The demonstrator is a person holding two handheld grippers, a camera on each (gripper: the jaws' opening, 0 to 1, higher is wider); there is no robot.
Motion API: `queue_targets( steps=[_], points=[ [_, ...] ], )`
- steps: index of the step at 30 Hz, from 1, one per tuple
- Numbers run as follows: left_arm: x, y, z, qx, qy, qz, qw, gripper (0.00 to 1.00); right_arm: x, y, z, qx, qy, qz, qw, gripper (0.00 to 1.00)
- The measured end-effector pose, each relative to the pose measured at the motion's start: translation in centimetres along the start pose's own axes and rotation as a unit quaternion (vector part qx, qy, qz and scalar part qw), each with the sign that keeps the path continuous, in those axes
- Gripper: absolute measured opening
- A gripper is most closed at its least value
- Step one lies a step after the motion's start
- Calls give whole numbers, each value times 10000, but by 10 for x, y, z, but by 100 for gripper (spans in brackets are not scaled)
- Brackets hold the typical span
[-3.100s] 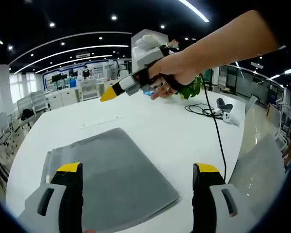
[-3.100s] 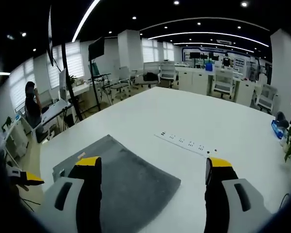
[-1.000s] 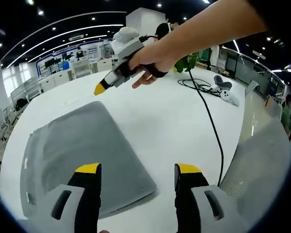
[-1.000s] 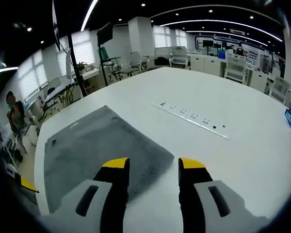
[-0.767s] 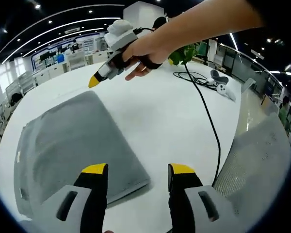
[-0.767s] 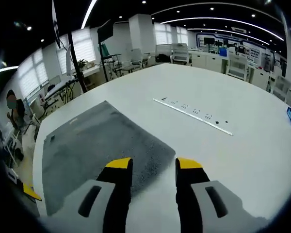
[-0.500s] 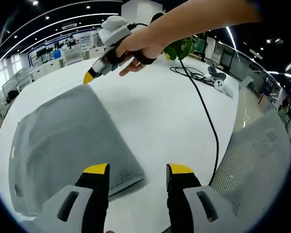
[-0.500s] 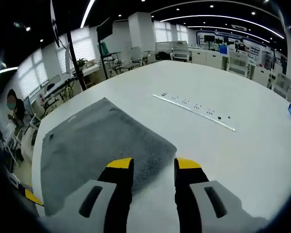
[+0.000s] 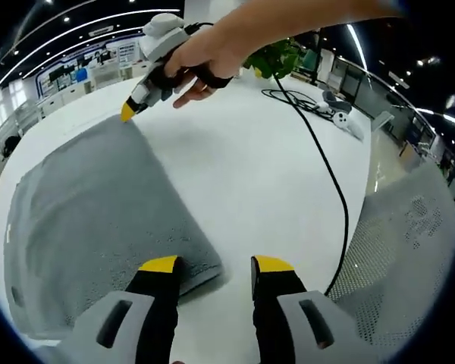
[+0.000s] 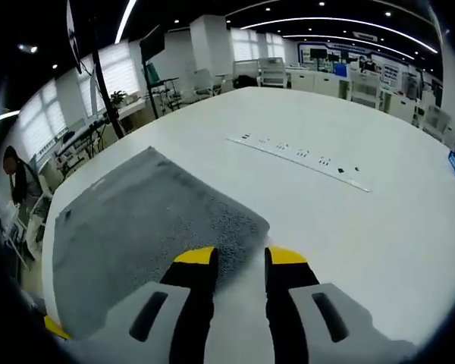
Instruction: Fold the towel on the table until its edges align and the towel forms a compact rectangular stack.
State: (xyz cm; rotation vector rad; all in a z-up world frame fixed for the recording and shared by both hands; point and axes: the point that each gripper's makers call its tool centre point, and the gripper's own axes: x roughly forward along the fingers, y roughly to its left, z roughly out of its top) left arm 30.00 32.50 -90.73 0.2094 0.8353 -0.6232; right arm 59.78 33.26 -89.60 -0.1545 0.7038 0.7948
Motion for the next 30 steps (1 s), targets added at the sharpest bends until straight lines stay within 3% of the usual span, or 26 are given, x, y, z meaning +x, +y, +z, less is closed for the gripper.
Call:
queue_targets(
  steps=[14,19,23,30],
  points=[
    [2,2,-3,396,154,58,9991,31,24,-10,-1,394,22,-186,9990,19],
    [3,6,-4,682,238,123,9973,25,22,-11,-3,427,33,-158,9990,11],
    [4,6,-3,588,253,109,9979,19,19,-11,-5,302,81,-96,9995,3],
    [10,-8,2,522,284,-120,9982,9,5,-25,-15,46,229,-122,9997,1]
  ],
)
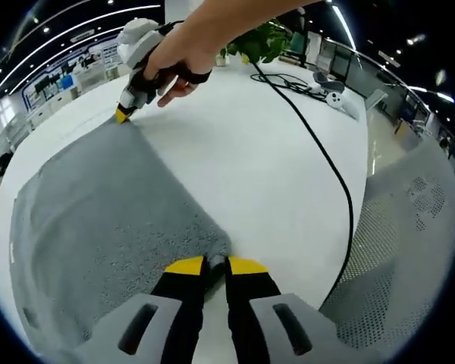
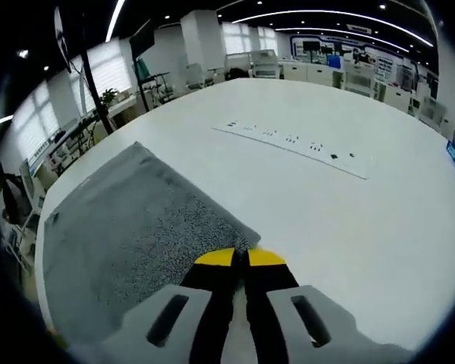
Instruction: Fold the towel on the table until its edges align and the towel forms a compact rectangular stack.
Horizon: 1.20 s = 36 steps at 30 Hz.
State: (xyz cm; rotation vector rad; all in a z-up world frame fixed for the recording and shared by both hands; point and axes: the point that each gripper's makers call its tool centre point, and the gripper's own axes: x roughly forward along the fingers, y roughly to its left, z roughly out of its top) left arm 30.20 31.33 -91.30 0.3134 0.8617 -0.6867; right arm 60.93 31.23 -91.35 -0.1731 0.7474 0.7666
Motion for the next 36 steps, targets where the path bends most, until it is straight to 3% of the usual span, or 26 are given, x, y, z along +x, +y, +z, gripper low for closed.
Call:
queue_targets(
  steps=[9,27,36],
  points=[
    [9,-30,11,154,54,-374,9992,6,-26,-19,-21,145,-4,-58,9999,1],
    [31,-87,36,130,79,-1234,9922,5,-78,-59,-53,-227,94,-277,9993,0],
    [37,-103,45,249,-37,-1299,9912,5,-91,-78,-63,-135,24,-393,9991,0]
  ],
)
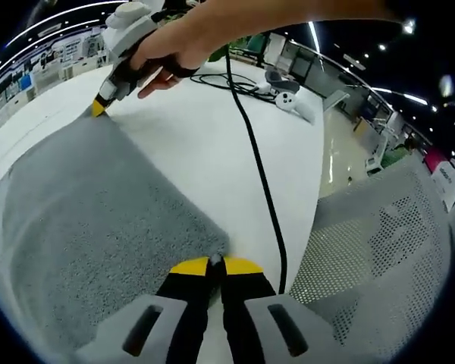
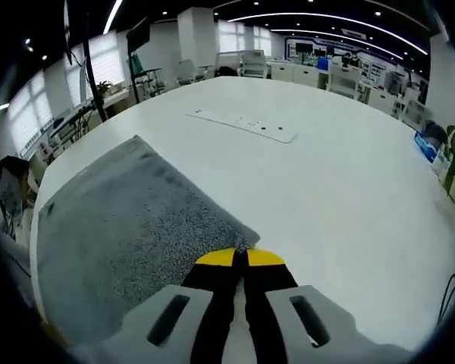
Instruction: Fold the towel on the table until its edges align and the towel forms a compact rectangular stack.
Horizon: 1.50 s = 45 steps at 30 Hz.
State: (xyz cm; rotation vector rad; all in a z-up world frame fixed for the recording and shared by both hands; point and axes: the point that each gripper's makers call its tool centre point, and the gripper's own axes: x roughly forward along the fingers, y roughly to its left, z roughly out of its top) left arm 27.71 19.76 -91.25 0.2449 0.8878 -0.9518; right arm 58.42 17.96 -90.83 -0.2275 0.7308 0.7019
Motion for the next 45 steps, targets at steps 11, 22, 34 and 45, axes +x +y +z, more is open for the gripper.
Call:
queue_targets(
  steps=[11,22,34,45],
  points=[
    [10,-3,13,99,-167,-76,9998,4,-3,-6,7,-146,-44,-37,9999,0],
    [3,-5,32,-260,-541,-110,9981,3,-6,-13,16,63,-197,-111,9997,0],
    [-18,-6,53,-459,-1020,-107,9937,3,-17,-17,30,10,-257,-248,9994,0],
    [-39,-8,77,-646,-1546,-157,9857,3,-33,-21,46,1,-373,-443,9983,0]
  ],
)
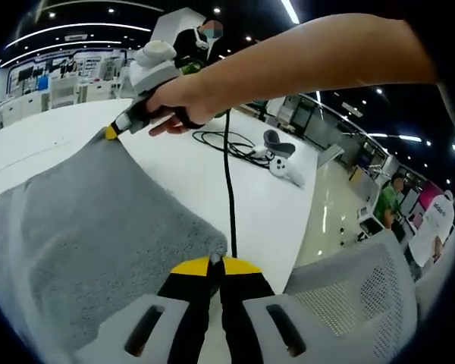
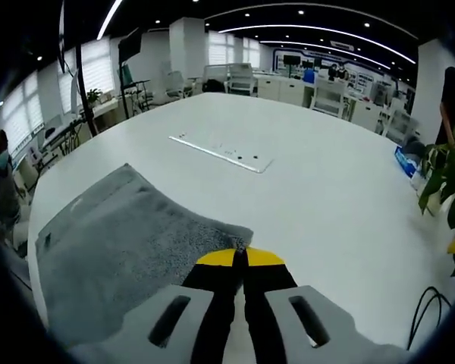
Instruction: Fold the towel on the table until its edges align and the towel forms a compact rectangular stack.
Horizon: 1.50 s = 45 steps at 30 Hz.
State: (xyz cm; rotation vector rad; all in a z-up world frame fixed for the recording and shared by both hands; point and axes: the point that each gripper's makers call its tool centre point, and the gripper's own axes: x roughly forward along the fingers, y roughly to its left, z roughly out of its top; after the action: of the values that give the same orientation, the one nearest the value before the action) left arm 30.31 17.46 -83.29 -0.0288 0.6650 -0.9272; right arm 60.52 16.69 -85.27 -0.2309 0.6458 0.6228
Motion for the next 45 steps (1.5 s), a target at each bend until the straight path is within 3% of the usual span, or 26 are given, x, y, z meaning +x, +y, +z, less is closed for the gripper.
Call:
queue_targets(
  steps=[18,45],
  points=[
    [-30,4,39,-94,-677,140,9976,3,-13,5,32,15,-123,-136,9998,0],
    [-80,22,57,-33,-1221,482,9913,3,-18,27,72,-195,-156,-246,9994,0]
  ],
)
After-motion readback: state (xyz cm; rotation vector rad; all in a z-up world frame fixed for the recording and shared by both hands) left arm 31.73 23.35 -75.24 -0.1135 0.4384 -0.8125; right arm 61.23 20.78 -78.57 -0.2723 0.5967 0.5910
